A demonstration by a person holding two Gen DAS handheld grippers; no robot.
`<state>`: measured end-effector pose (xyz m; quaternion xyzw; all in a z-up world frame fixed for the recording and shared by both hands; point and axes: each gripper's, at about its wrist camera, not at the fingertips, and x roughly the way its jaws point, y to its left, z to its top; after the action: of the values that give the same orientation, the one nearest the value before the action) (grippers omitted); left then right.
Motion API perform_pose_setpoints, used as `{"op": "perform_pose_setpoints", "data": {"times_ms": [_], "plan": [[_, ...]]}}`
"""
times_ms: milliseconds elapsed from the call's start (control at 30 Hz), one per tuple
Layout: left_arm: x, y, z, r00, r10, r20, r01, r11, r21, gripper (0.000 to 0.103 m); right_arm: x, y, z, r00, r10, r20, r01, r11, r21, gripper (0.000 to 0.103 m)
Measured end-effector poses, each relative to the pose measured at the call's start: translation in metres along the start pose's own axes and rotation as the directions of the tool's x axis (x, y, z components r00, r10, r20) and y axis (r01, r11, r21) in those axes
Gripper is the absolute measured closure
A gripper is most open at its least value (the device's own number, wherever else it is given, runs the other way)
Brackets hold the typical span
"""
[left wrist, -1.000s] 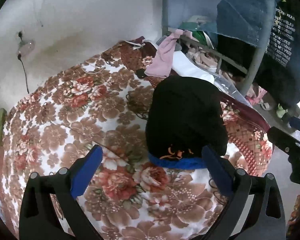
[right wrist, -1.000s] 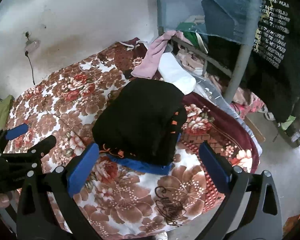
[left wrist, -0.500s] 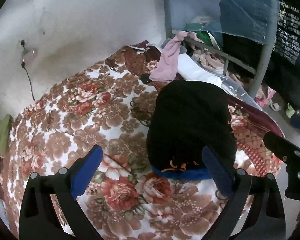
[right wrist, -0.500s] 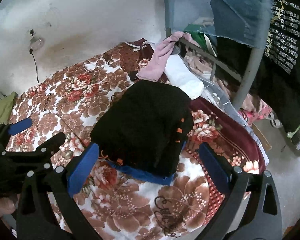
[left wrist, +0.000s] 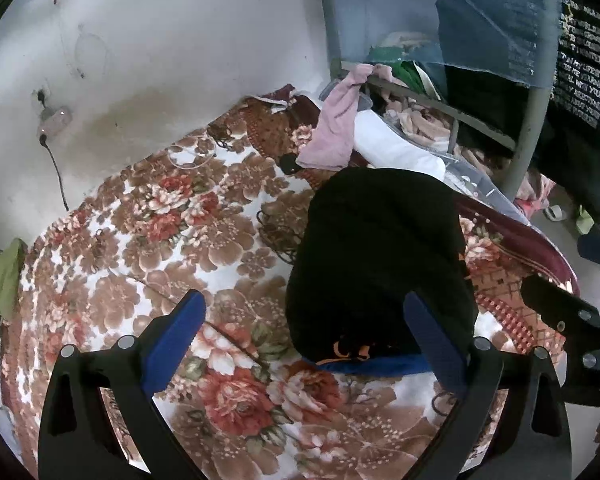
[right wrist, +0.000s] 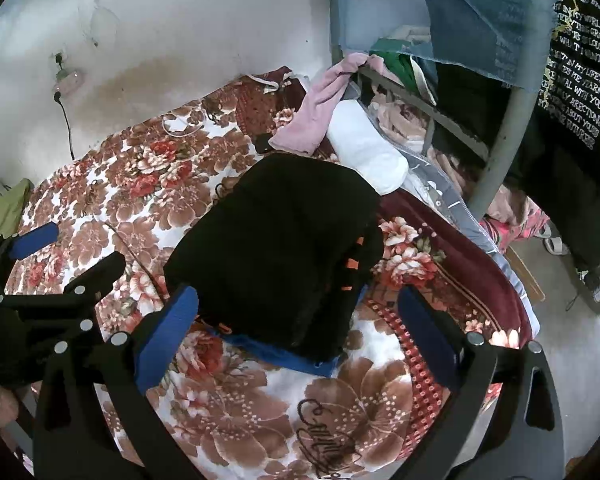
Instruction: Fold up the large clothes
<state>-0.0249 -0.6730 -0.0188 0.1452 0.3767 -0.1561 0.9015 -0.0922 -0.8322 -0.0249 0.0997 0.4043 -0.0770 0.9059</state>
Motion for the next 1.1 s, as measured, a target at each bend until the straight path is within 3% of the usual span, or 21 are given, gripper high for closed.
{"op": "perform_pose_setpoints", "data": {"times_ms": [400, 733, 1100], "plan": [[-0.001, -0.015, 0.010, 0.999, -0.046, 0.028, 0.045, 0.999, 0.014, 0.006, 0.009, -0.019, 0.001, 1.000, 0.006, -0.008, -0.006, 1.000, 0.000, 0.005], [-0.005, -0.006, 0.010, 0.996, -0.090, 0.028, 0.090, 0.996, 0.004, 0.006, 0.015, -0.027, 0.012, 0.999, 0.038, -0.007, -0.038, 0.999, -0.021, 0.005], [-0.011, 0.013, -0.003, 0.974, -0.225, 0.019, 0.224, 0.974, 0.044, 0.006, 0.014, -0.036, 0.020, 0.995, 0.099, -0.021, -0.100, 0.995, -0.026, 0.005]]}}
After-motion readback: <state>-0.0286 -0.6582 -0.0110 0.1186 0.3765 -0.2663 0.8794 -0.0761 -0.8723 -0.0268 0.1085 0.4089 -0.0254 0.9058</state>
